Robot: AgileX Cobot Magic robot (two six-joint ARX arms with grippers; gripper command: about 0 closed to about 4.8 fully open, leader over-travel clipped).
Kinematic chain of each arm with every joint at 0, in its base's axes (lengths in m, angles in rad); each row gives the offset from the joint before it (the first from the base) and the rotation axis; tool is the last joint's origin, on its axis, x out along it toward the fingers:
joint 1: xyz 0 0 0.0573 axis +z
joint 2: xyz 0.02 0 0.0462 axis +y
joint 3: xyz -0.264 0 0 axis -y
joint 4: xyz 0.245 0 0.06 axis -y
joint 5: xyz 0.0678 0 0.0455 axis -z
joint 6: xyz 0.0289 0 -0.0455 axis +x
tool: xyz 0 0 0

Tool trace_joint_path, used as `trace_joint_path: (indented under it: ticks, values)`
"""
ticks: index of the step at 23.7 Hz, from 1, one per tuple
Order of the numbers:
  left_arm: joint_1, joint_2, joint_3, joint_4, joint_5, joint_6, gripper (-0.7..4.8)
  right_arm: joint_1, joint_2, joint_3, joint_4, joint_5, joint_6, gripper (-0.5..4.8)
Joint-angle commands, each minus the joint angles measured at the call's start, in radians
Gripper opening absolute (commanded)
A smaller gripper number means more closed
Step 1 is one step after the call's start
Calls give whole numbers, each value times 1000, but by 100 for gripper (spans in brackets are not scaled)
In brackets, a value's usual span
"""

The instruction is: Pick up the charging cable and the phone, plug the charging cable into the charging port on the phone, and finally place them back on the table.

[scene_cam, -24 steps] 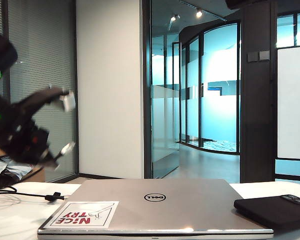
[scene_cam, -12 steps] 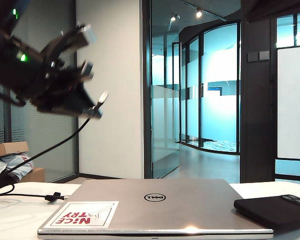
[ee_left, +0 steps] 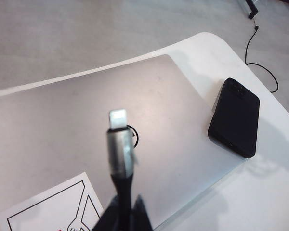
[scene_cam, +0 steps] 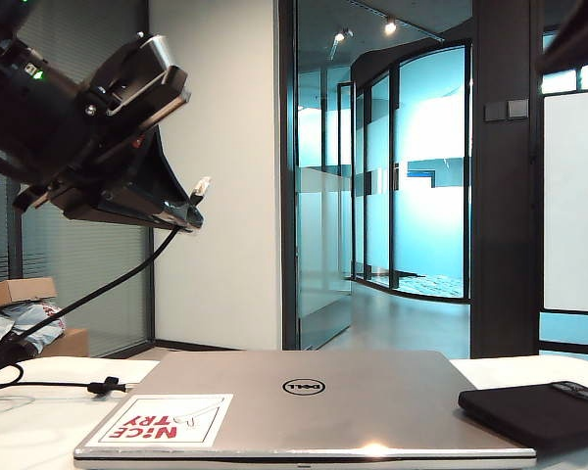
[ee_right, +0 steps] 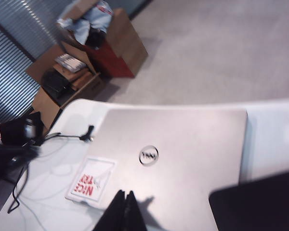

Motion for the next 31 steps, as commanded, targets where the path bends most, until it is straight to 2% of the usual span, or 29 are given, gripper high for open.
trace_joint_path:
  ticks: [1,9,11,17,18,20,21,23,31]
  values:
    - [1,-2,3,8,2,-2,-6,-70,-3,-33,23,-86,35,-5]
    - [0,-2,3,-9,2,16,-6,-257,-3,-146,119,-244,214,-5]
    - [0,-2,3,-31,2,81,-6,-309,-2,-193,134,-249,302,-5]
    - [0,-2,3,-63,2,121,-6,-347,1,-234,82,-227,438,-5]
    - [0,-1,3,-62,2,121,-6,-347,7,-235,42,-209,439,11]
    - [0,-1,3,-61,2,121,-6,-347,43,-235,21,-208,456,268]
    - [0,-1,3,-61,2,121,-6,-347,69,-235,25,-208,502,380]
    - [0,-1,3,-61,2,121,-6,-347,101,-235,29,-208,547,448]
    - [0,-1,3,-57,2,121,-6,-351,249,-235,120,-212,582,459]
